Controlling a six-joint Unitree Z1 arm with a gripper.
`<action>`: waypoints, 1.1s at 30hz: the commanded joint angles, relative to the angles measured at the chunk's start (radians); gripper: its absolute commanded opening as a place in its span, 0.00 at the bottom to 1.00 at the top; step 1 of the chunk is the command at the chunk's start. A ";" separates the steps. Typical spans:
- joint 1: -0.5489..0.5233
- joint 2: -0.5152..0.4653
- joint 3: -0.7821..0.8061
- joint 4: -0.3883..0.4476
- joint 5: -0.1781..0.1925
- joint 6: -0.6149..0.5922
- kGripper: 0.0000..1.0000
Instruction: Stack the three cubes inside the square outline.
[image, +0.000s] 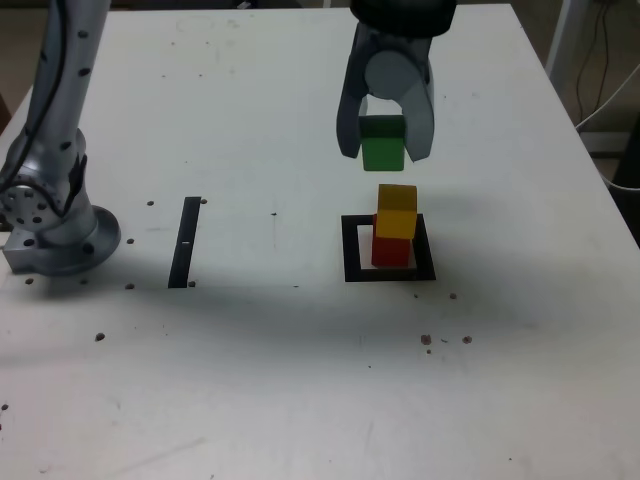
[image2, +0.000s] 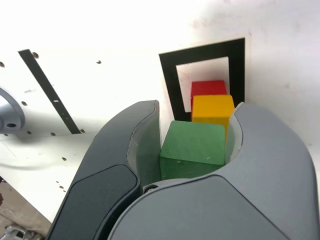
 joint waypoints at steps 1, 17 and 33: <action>-0.014 0.009 -0.009 0.008 -0.003 -0.014 0.36; -0.049 0.057 -0.018 0.001 -0.024 -0.049 0.37; -0.049 0.077 -0.010 -0.017 -0.013 -0.047 0.43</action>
